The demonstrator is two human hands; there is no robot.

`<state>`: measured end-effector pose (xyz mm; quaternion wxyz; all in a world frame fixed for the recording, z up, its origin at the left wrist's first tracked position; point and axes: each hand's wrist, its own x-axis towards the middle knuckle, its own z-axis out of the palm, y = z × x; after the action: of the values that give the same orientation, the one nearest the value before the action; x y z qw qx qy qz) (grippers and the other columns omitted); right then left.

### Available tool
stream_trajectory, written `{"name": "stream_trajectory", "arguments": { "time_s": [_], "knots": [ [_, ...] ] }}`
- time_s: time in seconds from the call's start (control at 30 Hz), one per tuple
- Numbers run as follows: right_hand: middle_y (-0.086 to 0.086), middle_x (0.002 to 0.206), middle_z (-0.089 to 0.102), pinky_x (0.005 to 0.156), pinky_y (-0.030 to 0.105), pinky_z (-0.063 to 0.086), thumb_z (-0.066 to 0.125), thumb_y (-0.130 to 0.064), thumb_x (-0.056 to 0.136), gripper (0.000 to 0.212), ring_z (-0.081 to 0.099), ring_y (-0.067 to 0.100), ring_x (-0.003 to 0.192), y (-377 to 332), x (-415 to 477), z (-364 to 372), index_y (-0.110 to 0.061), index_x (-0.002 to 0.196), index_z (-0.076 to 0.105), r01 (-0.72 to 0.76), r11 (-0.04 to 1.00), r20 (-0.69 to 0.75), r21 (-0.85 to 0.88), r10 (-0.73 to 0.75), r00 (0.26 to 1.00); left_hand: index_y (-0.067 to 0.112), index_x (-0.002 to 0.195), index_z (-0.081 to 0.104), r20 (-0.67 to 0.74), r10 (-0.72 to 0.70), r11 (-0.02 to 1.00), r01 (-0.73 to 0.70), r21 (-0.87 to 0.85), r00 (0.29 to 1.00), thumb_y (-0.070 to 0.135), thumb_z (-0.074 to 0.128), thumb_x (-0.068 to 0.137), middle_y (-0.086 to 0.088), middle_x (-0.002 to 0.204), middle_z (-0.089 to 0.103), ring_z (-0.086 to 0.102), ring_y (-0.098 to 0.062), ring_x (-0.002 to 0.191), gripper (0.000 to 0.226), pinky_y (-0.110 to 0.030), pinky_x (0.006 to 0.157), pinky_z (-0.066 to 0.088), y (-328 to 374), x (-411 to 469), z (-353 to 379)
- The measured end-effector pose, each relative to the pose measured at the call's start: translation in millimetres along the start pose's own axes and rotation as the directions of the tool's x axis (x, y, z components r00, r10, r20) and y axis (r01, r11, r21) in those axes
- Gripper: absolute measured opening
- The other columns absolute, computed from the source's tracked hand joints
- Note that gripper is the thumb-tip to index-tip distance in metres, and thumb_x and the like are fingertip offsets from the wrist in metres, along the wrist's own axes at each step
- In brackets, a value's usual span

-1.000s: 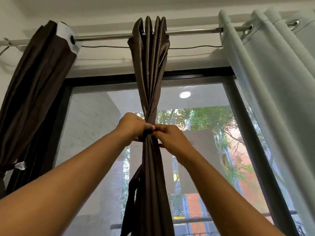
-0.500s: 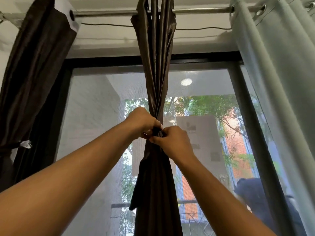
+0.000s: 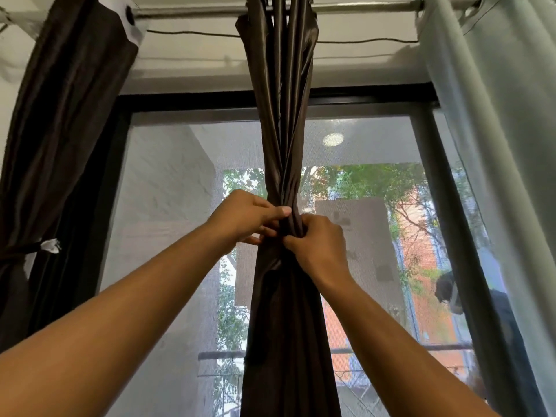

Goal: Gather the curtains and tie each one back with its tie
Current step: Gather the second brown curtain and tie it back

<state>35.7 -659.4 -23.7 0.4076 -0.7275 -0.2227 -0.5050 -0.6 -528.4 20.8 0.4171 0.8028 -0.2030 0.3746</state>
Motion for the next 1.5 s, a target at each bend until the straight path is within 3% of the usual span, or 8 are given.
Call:
{"name": "stream_trajectory", "arguments": {
  "time_s": [0.17,0.37,0.5,0.8,1.0,1.17,1.33,1.5],
  "knots": [
    [0.003,0.081,0.069,0.055,0.024,0.043,0.066,-0.016,0.078,0.011,0.064,0.021,0.073,-2.4,-0.2,-0.9,-0.015,0.088,0.069,0.072,0.996,-0.013,-0.050,-0.072,0.997,0.032,0.090,0.074,-0.049,0.081,0.995,-0.078,0.057,0.995,0.058,0.079,0.057,0.011,0.079,0.074,0.069,0.002,0.072,0.042,-0.019,0.061,0.052,-29.9,-46.9,2.9],
    [0.006,0.084,0.069,0.058,0.023,0.044,0.066,-0.016,0.078,0.015,0.059,0.019,0.068,-0.2,0.8,-1.1,-0.012,0.092,0.069,0.100,0.992,-0.003,-0.075,-0.100,0.995,0.026,0.083,0.076,0.062,-0.062,0.950,0.039,0.310,0.996,0.013,0.079,0.074,0.004,0.070,0.074,0.070,-0.008,0.067,0.016,-0.031,0.073,0.057,-50.0,-52.5,6.0],
    [0.005,0.085,0.069,0.054,0.015,0.038,0.066,-0.016,0.080,0.015,0.053,0.014,0.064,1.6,3.2,-4.7,-0.011,0.093,0.068,0.105,0.991,0.015,-0.084,-0.104,0.994,0.039,0.074,0.075,0.039,0.025,0.899,-0.040,0.436,0.999,0.028,0.081,0.074,0.019,0.068,0.071,0.064,0.004,0.069,0.012,-0.022,0.065,0.050,-48.2,-44.5,-14.7],
    [0.007,0.084,0.068,0.065,0.031,0.052,0.066,-0.017,0.079,0.015,0.059,0.020,0.069,-13.9,0.7,-2.8,-0.009,0.092,0.067,0.167,0.977,0.015,-0.130,-0.166,0.986,0.038,0.085,0.076,-0.221,0.229,0.715,-0.010,0.699,0.948,0.041,0.074,0.079,0.017,0.068,0.060,0.058,-0.008,0.064,0.007,-0.021,0.051,0.040,-39.6,-19.4,-22.2],
    [0.006,0.089,0.069,0.073,0.036,0.055,0.064,-0.017,0.080,0.019,0.063,0.023,0.076,-14.7,-0.3,-3.3,-0.011,0.098,0.068,0.180,0.974,0.002,-0.138,-0.181,0.983,0.020,0.078,0.077,-0.127,-0.099,0.961,0.127,0.244,0.987,0.011,0.073,0.081,0.000,0.071,0.075,0.072,-0.014,0.062,0.010,-0.038,0.074,0.061,-38.1,-4.0,-14.4],
    [0.005,0.089,0.070,0.068,0.027,0.051,0.066,-0.018,0.081,0.018,0.062,0.019,0.074,-7.6,0.1,-6.5,-0.013,0.098,0.068,0.177,0.979,0.004,-0.100,-0.178,0.984,0.015,0.089,0.075,-0.138,-0.101,0.991,0.112,0.074,0.985,0.003,0.065,0.086,-0.007,0.081,0.075,0.073,-0.018,0.069,0.016,-0.030,0.061,0.059,-37.9,-1.2,-6.3],
    [0.003,0.086,0.069,0.067,0.027,0.052,0.065,-0.019,0.082,0.017,0.062,0.018,0.072,-4.8,-0.8,-4.0,-0.014,0.098,0.069,0.199,0.975,-0.018,-0.098,-0.202,0.979,0.008,0.093,0.071,-0.080,-0.249,0.891,0.195,-0.411,0.965,0.014,0.064,0.089,-0.005,0.072,0.075,0.073,-0.020,0.062,0.011,-0.029,0.054,0.060,-32.0,-2.4,-4.1],
    [0.004,0.084,0.067,0.069,0.034,0.053,0.064,-0.019,0.081,0.014,0.061,0.021,0.073,-6.6,0.0,2.2,-0.013,0.092,0.067,0.217,0.970,-0.024,-0.113,-0.221,0.975,0.014,0.096,0.070,-0.056,-0.233,0.890,0.190,-0.414,0.971,0.001,0.068,0.084,-0.003,0.079,0.076,0.074,-0.015,0.066,0.018,-0.025,0.050,0.057,-41.0,-2.9,-0.7]
  ]
}}
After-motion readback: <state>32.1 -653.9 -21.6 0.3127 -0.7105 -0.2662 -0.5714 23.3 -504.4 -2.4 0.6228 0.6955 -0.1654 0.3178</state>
